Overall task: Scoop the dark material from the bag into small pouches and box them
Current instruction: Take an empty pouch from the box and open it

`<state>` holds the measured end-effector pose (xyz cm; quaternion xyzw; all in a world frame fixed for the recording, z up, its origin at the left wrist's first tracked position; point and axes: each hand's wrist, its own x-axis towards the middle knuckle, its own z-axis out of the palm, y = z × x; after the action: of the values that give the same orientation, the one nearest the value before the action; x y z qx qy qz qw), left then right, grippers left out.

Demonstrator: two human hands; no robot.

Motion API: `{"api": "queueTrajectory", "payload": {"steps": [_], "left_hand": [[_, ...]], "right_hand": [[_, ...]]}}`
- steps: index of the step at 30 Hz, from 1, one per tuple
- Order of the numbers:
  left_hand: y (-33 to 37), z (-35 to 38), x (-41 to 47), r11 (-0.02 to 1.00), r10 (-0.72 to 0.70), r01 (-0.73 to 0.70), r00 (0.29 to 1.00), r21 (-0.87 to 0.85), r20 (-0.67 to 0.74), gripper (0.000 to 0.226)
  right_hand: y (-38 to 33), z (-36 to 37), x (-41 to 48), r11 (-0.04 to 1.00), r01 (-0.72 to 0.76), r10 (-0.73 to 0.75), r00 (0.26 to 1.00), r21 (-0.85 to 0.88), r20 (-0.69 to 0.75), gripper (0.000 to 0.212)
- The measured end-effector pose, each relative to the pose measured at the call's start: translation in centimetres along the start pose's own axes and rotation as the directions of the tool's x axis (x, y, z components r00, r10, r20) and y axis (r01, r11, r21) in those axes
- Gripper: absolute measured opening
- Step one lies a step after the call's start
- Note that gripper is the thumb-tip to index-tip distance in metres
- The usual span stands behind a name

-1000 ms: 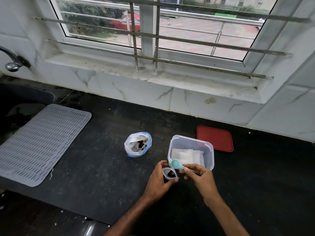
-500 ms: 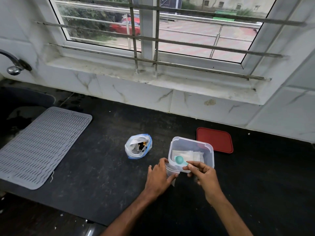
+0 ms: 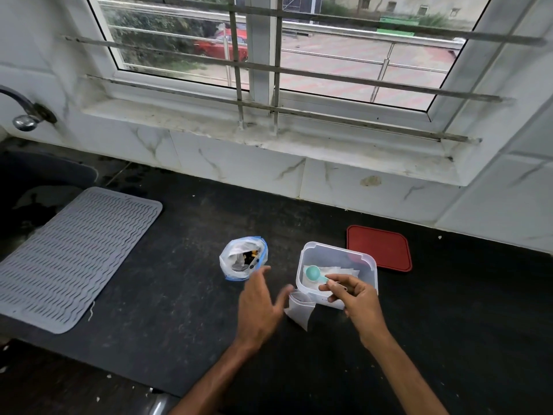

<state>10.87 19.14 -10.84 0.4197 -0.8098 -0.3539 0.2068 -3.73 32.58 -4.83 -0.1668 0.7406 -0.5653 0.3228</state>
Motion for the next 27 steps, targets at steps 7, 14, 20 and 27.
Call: {"api": "queueTrajectory", "payload": {"steps": [7, 14, 20, 27], "left_hand": [[-4.4, -3.4, 5.3, 0.911, -0.412, 0.387, 0.836, -0.142, -0.364, 0.077], [-6.4, -2.0, 8.5, 0.875, -0.482, 0.453, 0.845, -0.169, -0.230, 0.049], [-6.7, -3.2, 10.8, 0.845, -0.517, 0.491, 0.851, -0.212, -0.092, 0.007], [-7.7, -3.4, 13.4, 0.780, -0.565, 0.540, 0.825, -0.318, 0.016, 0.022]], "right_hand": [[-1.5, 7.6, 4.4, 0.850, 0.305, -0.239, 0.950, -0.429, 0.201, 0.015], [-2.0, 15.0, 9.5, 0.301, 0.402, -0.262, 0.907, -0.864, 0.331, 0.025], [-1.9, 16.6, 12.5, 0.152, 0.381, -0.241, 0.909, -0.912, 0.340, 0.024], [-1.7, 18.6, 13.7, 0.337, 0.310, -0.199, 0.946, -0.889, 0.254, 0.021]]}}
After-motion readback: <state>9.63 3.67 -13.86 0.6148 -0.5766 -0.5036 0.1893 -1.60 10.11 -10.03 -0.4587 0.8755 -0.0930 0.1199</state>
